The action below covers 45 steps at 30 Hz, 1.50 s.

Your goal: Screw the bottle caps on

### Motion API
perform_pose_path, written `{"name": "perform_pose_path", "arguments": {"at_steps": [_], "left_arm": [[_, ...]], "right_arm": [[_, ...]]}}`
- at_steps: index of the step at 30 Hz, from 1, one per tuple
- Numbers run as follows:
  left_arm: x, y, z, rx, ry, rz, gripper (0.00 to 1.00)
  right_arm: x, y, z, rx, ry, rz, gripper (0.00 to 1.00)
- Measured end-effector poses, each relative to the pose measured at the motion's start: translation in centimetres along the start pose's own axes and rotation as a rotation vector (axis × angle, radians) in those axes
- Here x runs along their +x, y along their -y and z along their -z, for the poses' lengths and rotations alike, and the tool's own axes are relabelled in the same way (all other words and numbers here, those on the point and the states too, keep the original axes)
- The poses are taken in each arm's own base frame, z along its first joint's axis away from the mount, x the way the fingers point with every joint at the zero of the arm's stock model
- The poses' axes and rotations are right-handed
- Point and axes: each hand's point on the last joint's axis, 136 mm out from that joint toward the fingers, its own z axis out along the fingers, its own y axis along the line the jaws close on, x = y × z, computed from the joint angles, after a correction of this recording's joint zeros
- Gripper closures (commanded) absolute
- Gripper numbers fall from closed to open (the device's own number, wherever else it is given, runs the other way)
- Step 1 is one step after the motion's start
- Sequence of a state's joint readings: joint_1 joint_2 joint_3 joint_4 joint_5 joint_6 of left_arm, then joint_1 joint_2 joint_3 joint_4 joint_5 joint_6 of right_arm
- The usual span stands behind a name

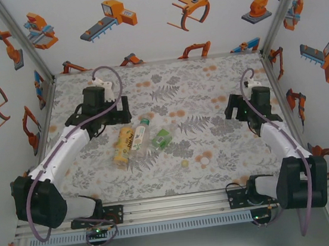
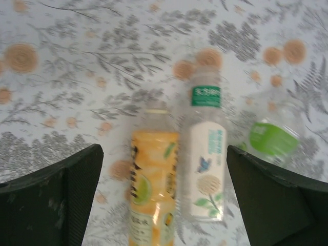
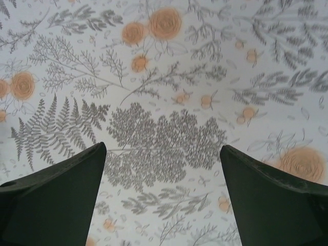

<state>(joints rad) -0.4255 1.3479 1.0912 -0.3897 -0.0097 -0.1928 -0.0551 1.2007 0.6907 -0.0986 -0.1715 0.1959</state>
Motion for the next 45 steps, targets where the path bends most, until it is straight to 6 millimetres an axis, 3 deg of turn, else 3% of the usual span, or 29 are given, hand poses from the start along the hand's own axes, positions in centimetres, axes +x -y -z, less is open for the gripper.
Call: {"name": "perform_pose_path", "arguments": {"at_steps": [4,8,13,18,25,33,38,45], "left_arm": [[1.3,4.1,-0.2,0.048,-0.098,-0.037,0.0],[3.9,6.7,-1.5,0.07,-0.241,-0.06,0.0],[6.2,10.1,-2.3,0.098,-0.364,-0.122,0.0],[6.7,13.7,-2.8,0.152,-0.406,-0.156,0.03],[7.6,17.3,-5.7,0.207,-0.473,-0.169,0.03],[10.8,18.3,-7.9,0.197,-0.564,-0.209,0.07],[11.7,17.6,-8.1,0.156,-0.572,-0.24,0.1],[15.0,16.4,-9.3,0.104,-0.638,-0.268,0.14]], "right_arm": [[1.0,0.1,0.6,0.015,-0.084,-0.033,0.18],[2.5,0.3,0.9,0.029,-0.147,-0.052,0.18],[2.5,0.3,1.0,0.03,-0.148,-0.054,0.18],[2.9,0.4,1.1,0.035,-0.165,-0.056,0.18],[2.4,0.2,1.7,0.031,-0.14,-0.049,0.17],[2.3,0.2,1.8,0.03,-0.135,-0.049,0.17],[2.3,0.1,1.8,0.029,-0.136,-0.049,0.17],[2.5,0.2,1.5,0.028,-0.146,-0.051,0.17]]}}
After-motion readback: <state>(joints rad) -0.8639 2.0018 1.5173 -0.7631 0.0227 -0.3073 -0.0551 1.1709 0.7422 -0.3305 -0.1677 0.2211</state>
